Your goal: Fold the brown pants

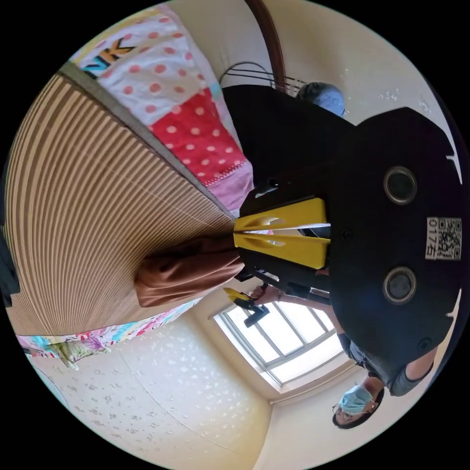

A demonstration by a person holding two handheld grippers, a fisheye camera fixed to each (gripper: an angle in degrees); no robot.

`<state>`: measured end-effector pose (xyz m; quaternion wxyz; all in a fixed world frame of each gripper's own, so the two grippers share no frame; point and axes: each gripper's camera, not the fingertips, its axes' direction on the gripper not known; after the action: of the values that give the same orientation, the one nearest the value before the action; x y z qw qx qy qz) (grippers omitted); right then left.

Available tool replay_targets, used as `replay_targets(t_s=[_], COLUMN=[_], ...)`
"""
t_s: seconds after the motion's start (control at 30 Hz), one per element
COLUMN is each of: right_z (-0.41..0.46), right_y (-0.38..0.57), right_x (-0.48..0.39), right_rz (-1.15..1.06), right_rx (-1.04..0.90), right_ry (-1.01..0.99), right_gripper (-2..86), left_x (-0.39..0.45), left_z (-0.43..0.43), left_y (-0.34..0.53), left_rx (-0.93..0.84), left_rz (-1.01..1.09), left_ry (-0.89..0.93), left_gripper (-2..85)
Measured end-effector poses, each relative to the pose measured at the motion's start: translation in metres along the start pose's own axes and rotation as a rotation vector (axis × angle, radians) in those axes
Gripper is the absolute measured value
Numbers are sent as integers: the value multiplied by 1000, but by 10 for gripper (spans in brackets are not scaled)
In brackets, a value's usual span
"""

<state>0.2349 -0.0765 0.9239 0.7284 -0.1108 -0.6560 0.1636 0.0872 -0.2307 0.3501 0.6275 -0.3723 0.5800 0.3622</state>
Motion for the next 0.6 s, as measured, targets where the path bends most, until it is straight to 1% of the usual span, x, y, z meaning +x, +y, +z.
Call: replay_targets(t_s=[0.03, 0.1, 0.17, 0.23, 0.27, 0.3, 0.33, 0.37, 0.43, 0.47, 0.53, 0.6], right_z=[11, 31, 54, 84, 90, 100, 106, 108, 116, 118, 122, 128], right_y=[4, 9, 13, 18, 19, 23, 28, 30, 42, 45, 58, 65], right_x=[1, 1, -5, -15, -17, -21, -24, -25, -28, -28, -25, -19], right_rz=[-16, -36, -77, -152, -167, -188, -202, -212, -250, -252, -263, -270], right_rx=[-21, -76, -134, -209, -221, -223, -199, -183, -140, -131, -85, -72], right_ry=[-24, -48, -55, -31, -14, 48, 126, 161, 260, 284, 351, 359], right_gripper=[6, 7, 10, 18, 21, 27, 32, 35, 50, 54, 67, 70], left_x=[-4, -6, -9, -14, -13, -9, -4, -1, 11, 14, 28, 36], left_z=[27, 44, 54, 78, 85, 95, 99, 98, 80, 75, 55, 55], left_y=[-5, -2, 4, 21, 26, 38, 50, 56, 78, 84, 101, 106], left_rx=[-152, -209, -270, -398, -428, -463, -459, -440, -286, -246, -109, -96], left_rz=[42, 37, -13, -104, -112, -102, -92, -88, -90, -88, -67, -35], left_ry=[-7, -26, 38, 238, 288, 354, 346, 324, 226, 202, 123, 84], left_gripper=[111, 83, 66, 50, 48, 46, 45, 46, 50, 52, 69, 80])
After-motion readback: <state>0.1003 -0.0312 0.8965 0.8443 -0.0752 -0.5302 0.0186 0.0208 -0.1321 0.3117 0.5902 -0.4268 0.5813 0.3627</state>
